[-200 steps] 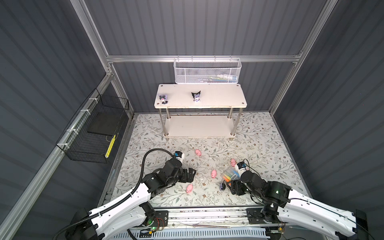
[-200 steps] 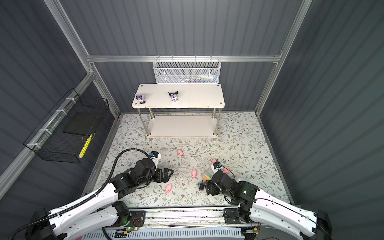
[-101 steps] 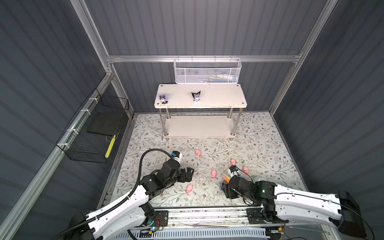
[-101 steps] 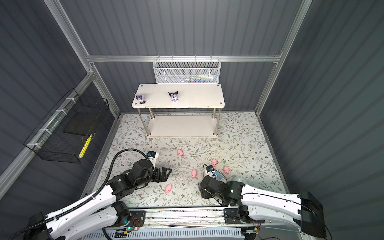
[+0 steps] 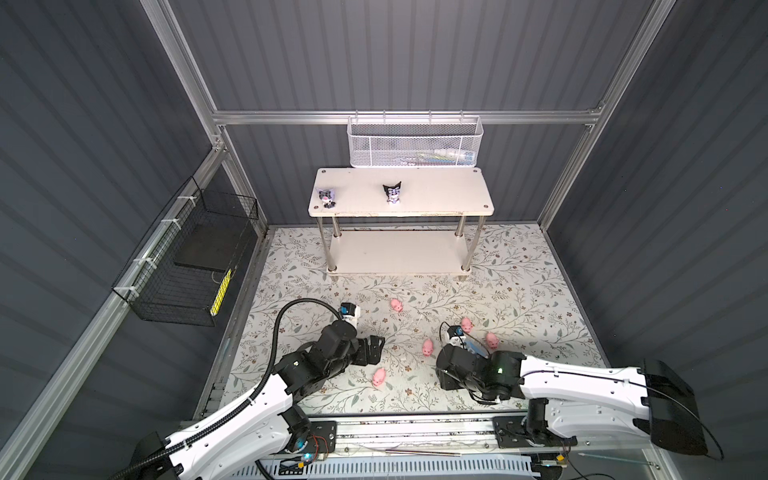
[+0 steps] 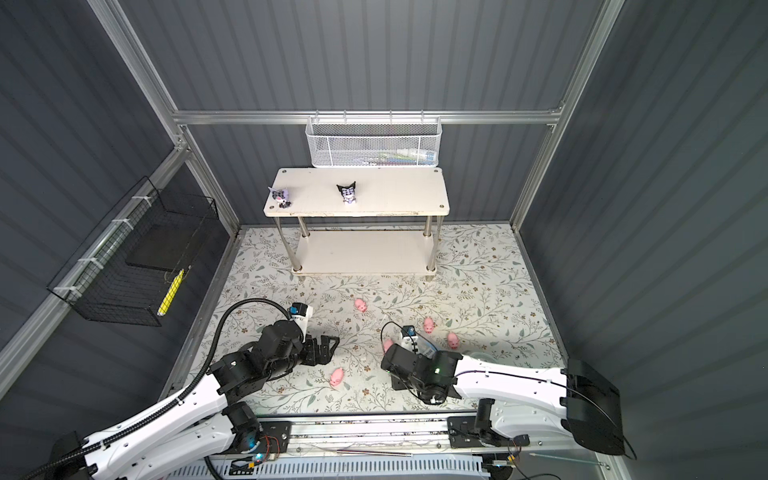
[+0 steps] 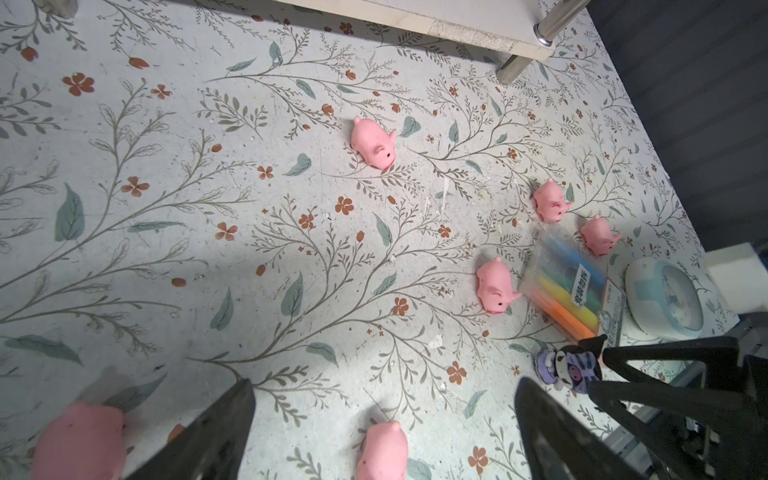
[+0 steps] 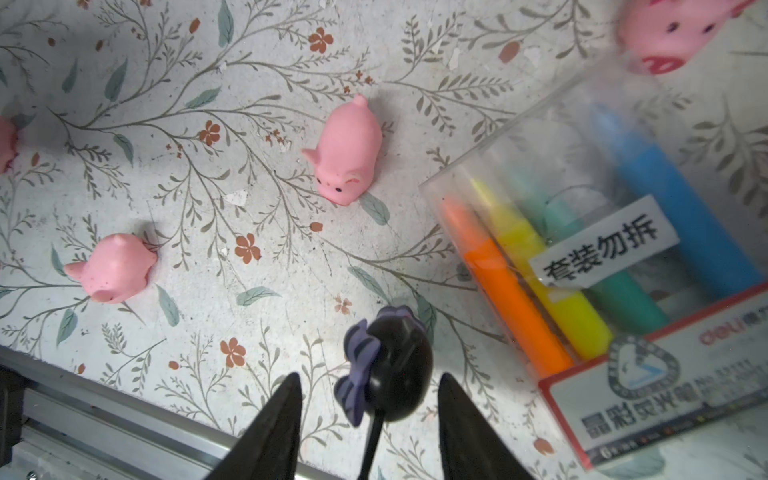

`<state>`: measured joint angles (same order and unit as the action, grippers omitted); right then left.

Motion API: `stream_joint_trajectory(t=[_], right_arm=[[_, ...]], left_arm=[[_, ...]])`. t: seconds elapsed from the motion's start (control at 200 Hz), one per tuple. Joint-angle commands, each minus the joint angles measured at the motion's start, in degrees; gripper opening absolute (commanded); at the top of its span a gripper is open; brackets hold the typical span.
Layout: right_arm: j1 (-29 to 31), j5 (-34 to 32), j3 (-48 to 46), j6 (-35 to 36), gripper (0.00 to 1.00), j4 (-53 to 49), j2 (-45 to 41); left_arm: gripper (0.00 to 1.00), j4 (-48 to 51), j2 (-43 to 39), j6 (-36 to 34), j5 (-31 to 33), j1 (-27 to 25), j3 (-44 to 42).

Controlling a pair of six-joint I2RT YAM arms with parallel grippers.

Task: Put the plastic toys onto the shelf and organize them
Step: 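Lower the right gripper over the black figurine beside the highlighter pack and close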

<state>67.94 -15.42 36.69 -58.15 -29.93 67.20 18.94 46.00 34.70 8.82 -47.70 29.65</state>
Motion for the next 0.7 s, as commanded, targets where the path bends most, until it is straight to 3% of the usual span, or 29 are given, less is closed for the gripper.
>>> stream_joint_trajectory(t=[0.0,0.295,0.695], right_arm=[[0.11,-0.27,1.86,-1.48,0.51,-2.41,2.34],[-0.16,0.16,3.7,-1.76,0.46,-3.03,7.32],[-3.46,0.1,6.94,5.12,0.35,-5.62,10.8]], left_arm=[[0.97,1.83,-1.3,-1.62,1.0,-0.3,-0.12],[0.97,2.83,-2.69,-2.16,1.83,-0.36,-0.41],[0.97,4.07,-2.95,-2.79,2.77,-0.32,0.15]])
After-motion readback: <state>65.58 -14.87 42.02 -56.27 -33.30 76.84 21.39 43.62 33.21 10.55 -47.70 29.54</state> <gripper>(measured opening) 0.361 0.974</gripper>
